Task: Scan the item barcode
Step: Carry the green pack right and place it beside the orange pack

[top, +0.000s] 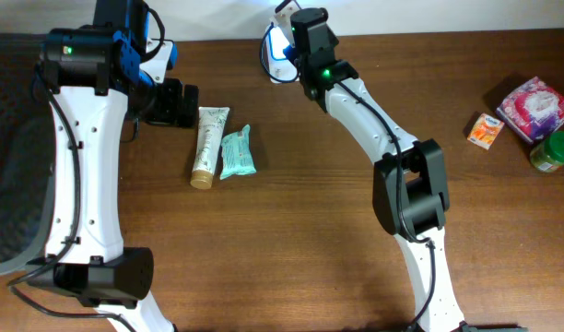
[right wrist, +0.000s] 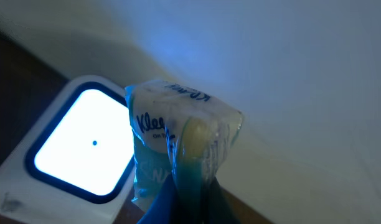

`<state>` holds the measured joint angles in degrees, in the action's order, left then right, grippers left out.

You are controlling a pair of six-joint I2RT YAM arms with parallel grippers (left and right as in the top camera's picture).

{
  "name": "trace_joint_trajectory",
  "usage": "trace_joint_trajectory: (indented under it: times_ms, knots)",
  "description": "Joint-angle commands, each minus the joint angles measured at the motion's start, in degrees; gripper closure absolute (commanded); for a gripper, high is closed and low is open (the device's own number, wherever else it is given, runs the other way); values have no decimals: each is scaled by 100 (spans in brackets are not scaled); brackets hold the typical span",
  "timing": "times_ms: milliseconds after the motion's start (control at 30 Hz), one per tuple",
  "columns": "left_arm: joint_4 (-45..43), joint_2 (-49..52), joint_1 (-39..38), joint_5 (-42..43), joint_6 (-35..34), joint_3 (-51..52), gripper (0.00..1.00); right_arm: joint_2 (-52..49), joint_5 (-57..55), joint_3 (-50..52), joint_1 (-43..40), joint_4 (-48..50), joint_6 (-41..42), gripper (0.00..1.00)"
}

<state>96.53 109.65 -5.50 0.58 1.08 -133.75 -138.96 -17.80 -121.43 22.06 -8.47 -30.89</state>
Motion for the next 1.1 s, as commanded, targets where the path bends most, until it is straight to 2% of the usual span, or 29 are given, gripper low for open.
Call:
trace_joint_trajectory:
  times_ms: [0, 167, 200, 433, 533, 600, 667, 733, 867, 1067]
  knots:
    - [2, -50, -7, -39, 68, -9, 1, -140, 525, -83, 4, 87, -341, 96]
    - [0, -50, -7, -39, 68, -9, 1, -142, 686, -76, 4, 72, -310, 96]
    - [0, -50, -7, -39, 68, -9, 1, -140, 629, -79, 0, 74, -87, 96]
    - [2, -50, -7, -39, 68, -9, 1, -90, 514, -101, -267, 101, 1794, 96]
    - [2, -50, -7, -39, 68, -9, 1, 188, 516, -107, -645, -149, 3235, 96]
    - [0, -50, -7, -39, 68, -9, 1, 492, 516, -107, -1088, -638, 4374, 96]
    - [2, -50, -7, -39, 68, -9, 1, 767, 516, -107, -1657, -1412, 5158, 96]
    - [2, -50, -7, -39, 68, -11, 1, 874, 533, -107, -2299, -2354, 5541, 96]
    - [2, -50, -7, -39, 68, -9, 1, 831, 516, -94, -3530, -4242, 5541, 96]
    - [0, -50, -7, -39, 68, -11, 1, 831, 520, -50, -4951, -5549, 5541, 96]
